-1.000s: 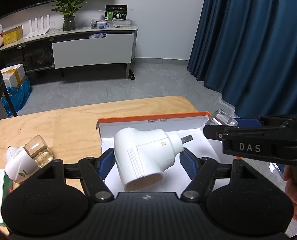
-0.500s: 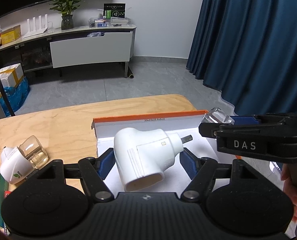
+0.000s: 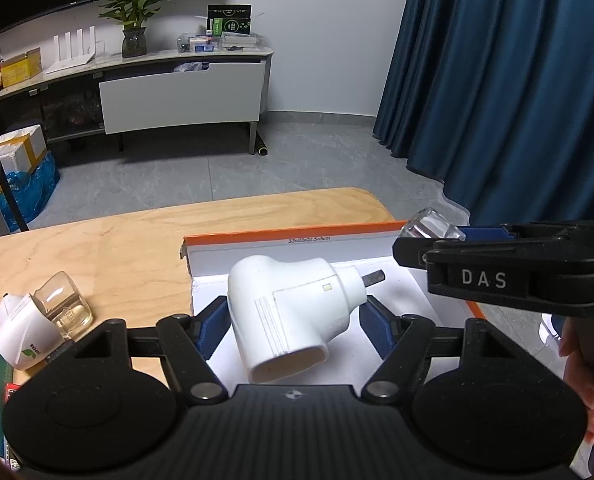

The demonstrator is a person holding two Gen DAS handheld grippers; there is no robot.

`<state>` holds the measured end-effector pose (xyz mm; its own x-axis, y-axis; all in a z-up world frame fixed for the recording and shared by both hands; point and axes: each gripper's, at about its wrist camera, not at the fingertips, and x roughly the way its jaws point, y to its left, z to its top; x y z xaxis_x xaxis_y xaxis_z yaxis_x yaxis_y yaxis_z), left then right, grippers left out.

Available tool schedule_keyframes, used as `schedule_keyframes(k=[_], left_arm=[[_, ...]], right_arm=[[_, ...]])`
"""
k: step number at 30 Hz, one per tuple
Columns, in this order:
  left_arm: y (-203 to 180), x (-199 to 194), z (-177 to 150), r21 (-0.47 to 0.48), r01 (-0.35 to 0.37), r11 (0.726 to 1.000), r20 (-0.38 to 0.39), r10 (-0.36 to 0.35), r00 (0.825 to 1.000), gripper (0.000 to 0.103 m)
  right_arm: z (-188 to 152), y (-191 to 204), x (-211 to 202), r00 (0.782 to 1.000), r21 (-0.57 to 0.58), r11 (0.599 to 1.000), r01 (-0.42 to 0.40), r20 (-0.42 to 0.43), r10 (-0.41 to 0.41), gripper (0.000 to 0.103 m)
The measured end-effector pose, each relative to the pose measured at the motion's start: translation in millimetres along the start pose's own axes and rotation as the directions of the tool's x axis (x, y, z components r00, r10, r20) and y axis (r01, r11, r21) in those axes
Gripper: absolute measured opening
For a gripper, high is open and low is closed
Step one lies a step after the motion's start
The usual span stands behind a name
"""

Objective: Organize rigid objects
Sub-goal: 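Lower the adapter and bottle into the box and open both tools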

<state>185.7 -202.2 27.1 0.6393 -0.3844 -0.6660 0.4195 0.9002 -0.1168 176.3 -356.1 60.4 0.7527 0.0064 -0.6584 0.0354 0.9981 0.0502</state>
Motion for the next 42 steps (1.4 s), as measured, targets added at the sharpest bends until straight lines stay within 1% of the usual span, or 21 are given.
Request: schedule_keyframes(k=[42], left_arm=[[-9, 12, -3, 0.020, 0.008, 1.000, -0.009, -0.007, 1.000, 0.072]], right_arm=[[0, 1, 5, 1.000, 0.005, 1.000, -0.001, -0.009, 0.001, 0.061]])
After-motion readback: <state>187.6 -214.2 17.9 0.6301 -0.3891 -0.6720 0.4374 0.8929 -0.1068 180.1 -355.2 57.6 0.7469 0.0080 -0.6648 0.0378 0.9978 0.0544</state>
